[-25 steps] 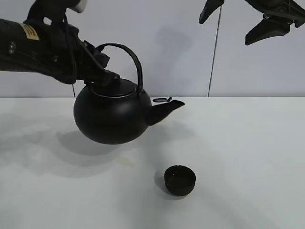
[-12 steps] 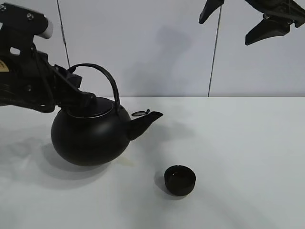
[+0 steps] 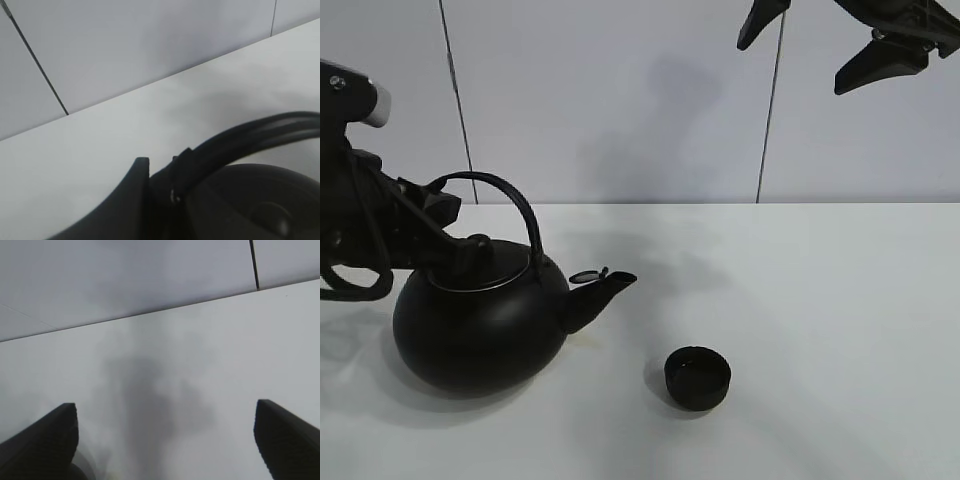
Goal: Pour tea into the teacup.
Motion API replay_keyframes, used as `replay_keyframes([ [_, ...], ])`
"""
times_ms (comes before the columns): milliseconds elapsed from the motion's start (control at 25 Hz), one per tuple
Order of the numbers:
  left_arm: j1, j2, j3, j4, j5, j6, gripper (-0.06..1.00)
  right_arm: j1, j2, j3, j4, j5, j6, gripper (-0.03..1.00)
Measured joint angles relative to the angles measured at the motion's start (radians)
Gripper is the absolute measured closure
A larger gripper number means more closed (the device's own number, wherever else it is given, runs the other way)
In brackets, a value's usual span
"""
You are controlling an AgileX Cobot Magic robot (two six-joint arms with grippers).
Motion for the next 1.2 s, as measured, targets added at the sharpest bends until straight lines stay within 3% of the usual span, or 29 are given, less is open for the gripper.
replay_keyframes([
  [400,0.0,0.004,0.029,0.007,-0.067,-0.003,0.84,0.0,0.0,0.0,0.0,0.0,0.0,0.31],
  [600,0.0,0.076,0.032,0.051,-0.181,-0.016,0.84,0.0,0.0,0.0,0.0,0.0,0.0,0.31],
  [1200,0.0,0.135,0.035,0.054,-0.216,-0.015,0.84,0.0,0.0,0.0,0.0,0.0,0.0,0.31],
])
